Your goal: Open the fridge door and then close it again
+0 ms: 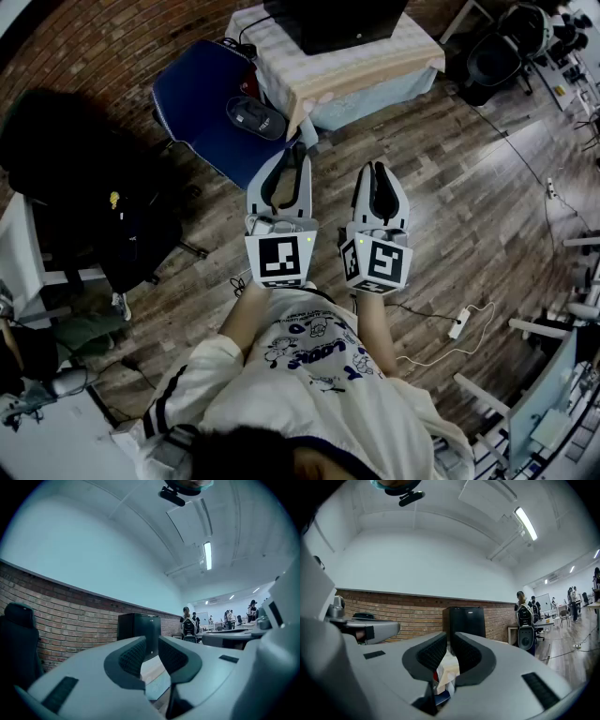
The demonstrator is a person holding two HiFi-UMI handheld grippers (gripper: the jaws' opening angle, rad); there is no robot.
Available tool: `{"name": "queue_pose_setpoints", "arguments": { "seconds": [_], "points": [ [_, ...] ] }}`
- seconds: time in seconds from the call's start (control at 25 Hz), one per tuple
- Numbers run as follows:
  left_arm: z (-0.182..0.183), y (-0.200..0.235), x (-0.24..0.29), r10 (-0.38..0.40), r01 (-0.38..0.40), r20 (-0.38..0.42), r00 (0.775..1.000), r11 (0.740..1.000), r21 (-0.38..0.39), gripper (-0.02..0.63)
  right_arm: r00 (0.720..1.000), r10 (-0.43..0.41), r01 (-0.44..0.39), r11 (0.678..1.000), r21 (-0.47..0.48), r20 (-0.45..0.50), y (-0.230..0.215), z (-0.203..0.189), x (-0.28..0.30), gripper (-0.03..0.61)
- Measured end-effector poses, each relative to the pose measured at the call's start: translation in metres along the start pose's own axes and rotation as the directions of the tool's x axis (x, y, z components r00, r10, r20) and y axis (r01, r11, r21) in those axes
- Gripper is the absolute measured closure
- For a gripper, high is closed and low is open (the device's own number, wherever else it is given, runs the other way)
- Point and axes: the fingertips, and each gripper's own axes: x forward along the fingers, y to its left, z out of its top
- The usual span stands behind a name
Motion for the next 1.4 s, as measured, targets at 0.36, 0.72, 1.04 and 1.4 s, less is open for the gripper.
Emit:
{"name": "queue_pose_setpoints", "arguments": {
  "seconds": [0.36,0.72,1.04,1.4],
  "points": [
    [0.000,-0.001,0.007,-0.009,0.009,-0.004,1.000,1.000,0.000,0.522,1.000,0.001,-0.001,1.000,-0.002,-0.002,-0.002,0.000,0.006,0.511],
    [-0.006,0.006,0.034,-0.020,0.020,-0.009,1.000,1.000,-0.021,0.522,1.000,-0.004,0.005,1.000,0.015,-0.012,-0.005,-0.007,0.032,0.511],
    [-0.010,0.037,0.084,-0.028,0.028,-0.013,1.000,0.999,-0.029,0.522,1.000,-0.020,0.021,1.000,0.023,-0.020,-0.004,-0.009,0.089,0.511],
    [-0.017,0.076,0.139,-0.057,0.057,-0.023,0.998,0.998,-0.018,0.522,0.999,-0.038,0.039,0.998,0.047,-0.025,0.010,-0.016,0.152,0.511]
  ]
}}
